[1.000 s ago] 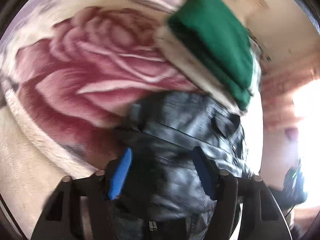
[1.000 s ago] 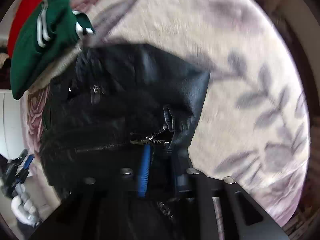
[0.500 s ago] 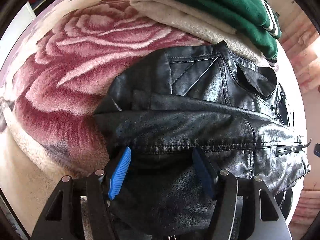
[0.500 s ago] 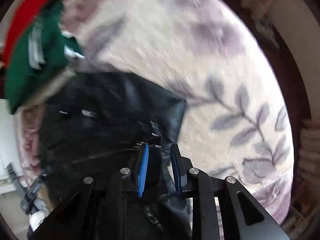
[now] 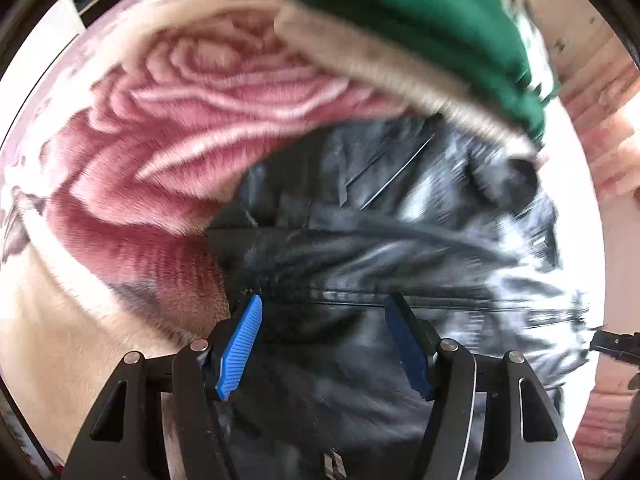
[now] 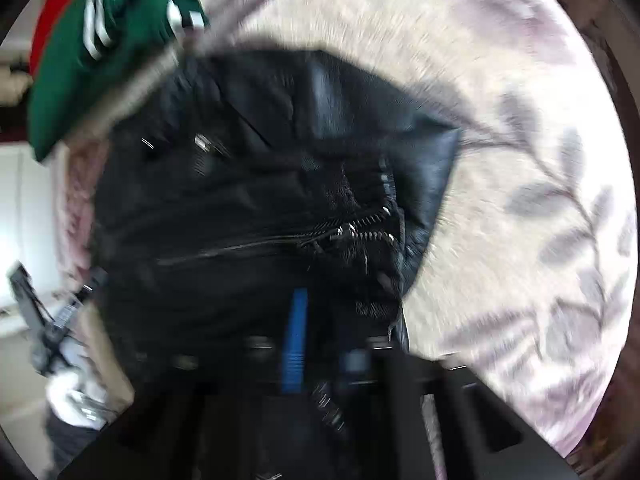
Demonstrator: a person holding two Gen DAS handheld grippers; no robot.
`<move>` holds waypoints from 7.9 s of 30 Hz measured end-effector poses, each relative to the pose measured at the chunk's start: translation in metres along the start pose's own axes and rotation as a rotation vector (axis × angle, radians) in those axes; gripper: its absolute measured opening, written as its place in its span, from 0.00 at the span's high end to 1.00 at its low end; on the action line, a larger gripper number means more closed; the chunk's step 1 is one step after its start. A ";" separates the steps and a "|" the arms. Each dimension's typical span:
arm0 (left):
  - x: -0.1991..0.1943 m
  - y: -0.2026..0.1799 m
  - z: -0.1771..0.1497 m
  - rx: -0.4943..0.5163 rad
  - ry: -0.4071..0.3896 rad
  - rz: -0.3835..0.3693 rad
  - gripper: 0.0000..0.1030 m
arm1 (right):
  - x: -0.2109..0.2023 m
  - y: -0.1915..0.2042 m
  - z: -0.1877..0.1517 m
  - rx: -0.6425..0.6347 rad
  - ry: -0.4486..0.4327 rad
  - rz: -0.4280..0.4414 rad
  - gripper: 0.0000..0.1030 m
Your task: Fold large clothes
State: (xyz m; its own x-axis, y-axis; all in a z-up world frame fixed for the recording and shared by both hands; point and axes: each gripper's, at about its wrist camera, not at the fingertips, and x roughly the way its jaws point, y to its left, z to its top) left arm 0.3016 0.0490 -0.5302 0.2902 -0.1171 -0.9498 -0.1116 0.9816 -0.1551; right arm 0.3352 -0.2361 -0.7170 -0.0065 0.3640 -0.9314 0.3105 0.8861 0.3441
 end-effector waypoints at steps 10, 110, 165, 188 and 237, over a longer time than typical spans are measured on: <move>-0.026 -0.028 -0.080 0.002 0.018 0.020 0.01 | -0.110 -0.083 -0.042 0.209 -0.065 0.073 0.30; -0.093 0.106 -0.172 -0.505 0.028 -0.423 0.37 | 0.024 0.320 0.076 -0.296 0.130 0.159 0.39; -0.045 0.106 -0.178 -0.556 0.059 -0.251 0.54 | 0.201 0.420 0.047 -0.788 0.239 -0.035 0.78; -0.052 0.134 -0.229 -0.650 -0.050 -0.496 0.21 | 0.136 0.108 -0.107 -0.140 0.476 0.183 0.34; -0.035 0.077 -0.197 -0.592 -0.057 -0.386 0.89 | 0.156 0.327 -0.108 -0.643 0.459 -0.029 0.95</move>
State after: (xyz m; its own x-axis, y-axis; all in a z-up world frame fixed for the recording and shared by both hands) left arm 0.0961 0.0986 -0.5626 0.4603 -0.4162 -0.7842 -0.4843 0.6226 -0.6147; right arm 0.3332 0.1415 -0.7374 -0.4412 0.2964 -0.8470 -0.3052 0.8380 0.4523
